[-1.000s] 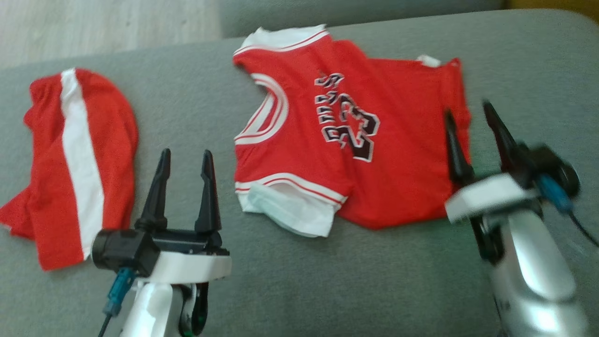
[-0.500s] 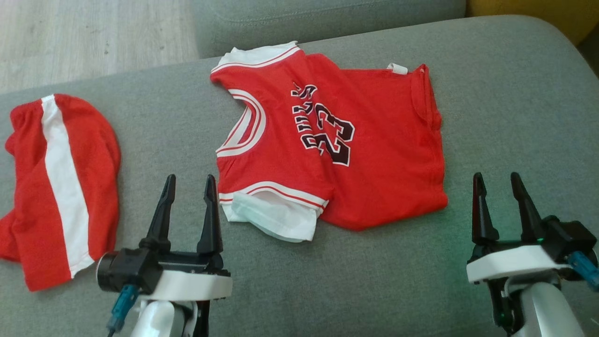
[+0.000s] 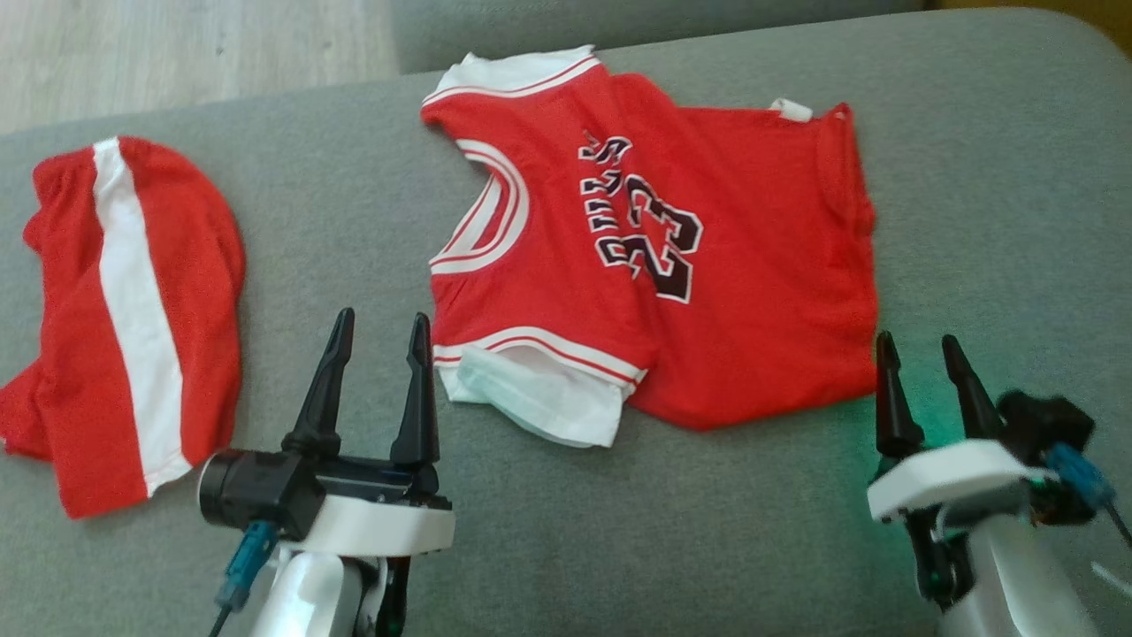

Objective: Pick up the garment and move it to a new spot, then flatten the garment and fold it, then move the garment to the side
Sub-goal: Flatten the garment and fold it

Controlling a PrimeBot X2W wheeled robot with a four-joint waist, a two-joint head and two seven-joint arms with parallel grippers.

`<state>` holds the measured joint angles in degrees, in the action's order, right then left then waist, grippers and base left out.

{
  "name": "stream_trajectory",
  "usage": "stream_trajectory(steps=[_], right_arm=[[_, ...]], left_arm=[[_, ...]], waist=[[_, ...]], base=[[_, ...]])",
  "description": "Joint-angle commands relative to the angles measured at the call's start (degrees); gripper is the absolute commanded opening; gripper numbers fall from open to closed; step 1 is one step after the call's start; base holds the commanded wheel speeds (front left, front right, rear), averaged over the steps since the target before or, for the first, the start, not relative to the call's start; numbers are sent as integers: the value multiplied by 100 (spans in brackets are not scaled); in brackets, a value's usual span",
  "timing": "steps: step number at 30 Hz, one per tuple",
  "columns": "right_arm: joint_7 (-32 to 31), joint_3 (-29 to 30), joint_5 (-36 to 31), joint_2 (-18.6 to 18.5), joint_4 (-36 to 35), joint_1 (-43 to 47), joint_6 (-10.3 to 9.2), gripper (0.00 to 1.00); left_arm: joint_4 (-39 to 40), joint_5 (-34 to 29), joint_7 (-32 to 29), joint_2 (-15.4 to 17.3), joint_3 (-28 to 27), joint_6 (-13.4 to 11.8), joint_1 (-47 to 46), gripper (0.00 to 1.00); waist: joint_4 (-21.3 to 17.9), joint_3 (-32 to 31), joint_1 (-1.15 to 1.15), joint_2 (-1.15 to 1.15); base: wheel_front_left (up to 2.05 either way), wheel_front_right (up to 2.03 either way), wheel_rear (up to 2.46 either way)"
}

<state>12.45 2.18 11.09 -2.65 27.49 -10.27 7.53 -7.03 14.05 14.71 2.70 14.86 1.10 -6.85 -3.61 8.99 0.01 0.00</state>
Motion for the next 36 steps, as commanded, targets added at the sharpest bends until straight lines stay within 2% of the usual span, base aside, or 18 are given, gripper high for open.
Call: stream_trajectory(steps=[1, 11, 12, 13, 14, 16, 21, 27, 33, 34, 35, 36], right_arm=[[-24, -137, 25, -23, -74, -245, -4, 100], [-667, -167, 275, -23, 1490, -995, -4, 100], [-685, -232, 310, -23, 1583, -1050, -4, 74], [-666, -292, 324, -23, 1650, -1101, -4, 5], [-609, -317, 316, -23, 1693, -1153, -4, 0], [-423, -205, 173, -23, 1747, -1272, -4, 0], [-176, 632, -691, -135, 1725, -1638, -4, 0], [-389, 1552, -1505, -642, 1526, -2159, -4, 0], [-592, 2137, -2083, -1088, 1541, -2604, -4, 0], [-586, 2211, -2180, -1138, 1566, -2657, -4, 37], [-564, 2264, -2270, -1153, 1587, -2698, -4, 100], [-561, 2315, -2338, -1152, 1622, -2731, -4, 100]], left_arm=[[172, -39, 29, 18, -149, 13, -220, 100], [121, -35, 29, 18, -38, 5, -348, 100], [120, -35, 29, 18, -37, 1, -352, 100], [119, -35, 29, 18, -38, -4, -355, 100], [119, -34, 29, 18, -41, -10, -353, 100], [118, -36, 29, 18, -53, -21, -343, 100], [125, -49, 29, 18, -81, -45, -315, 100], [165, -32, 29, 18, -61, -44, -365, 100], [203, 21, 29, 18, -46, -63, -413, 100], [203, 31, 29, 18, -45, -67, -415, 100], [202, 39, 29, 18, -42, -70, -417, 100], [201, 46, 29, 18, -38, -72, -420, 100]], waist=[[67, 61, -1, 0], [378, 234, -1, 0], [391, 237, -1, 0], [400, 237, -1, 0], [403, 234, -1, 0], [393, 224, -1, 0], [340, 181, -1, 0], [351, 195, -1, 0], [443, 284, -1, 0], [458, 293, -1, 0], [471, 300, -1, 0], [485, 305, -1, 0]], base=[[0, 0, 0], [0, 0, 0], [0, 0, 0], [0, 0, 0], [0, 0, 0], [0, 0, 0], [0, 0, 0], [0, 0, 0], [0, 0, 0], [0, 0, 0], [0, 0, 0], [0, 0, 0]])
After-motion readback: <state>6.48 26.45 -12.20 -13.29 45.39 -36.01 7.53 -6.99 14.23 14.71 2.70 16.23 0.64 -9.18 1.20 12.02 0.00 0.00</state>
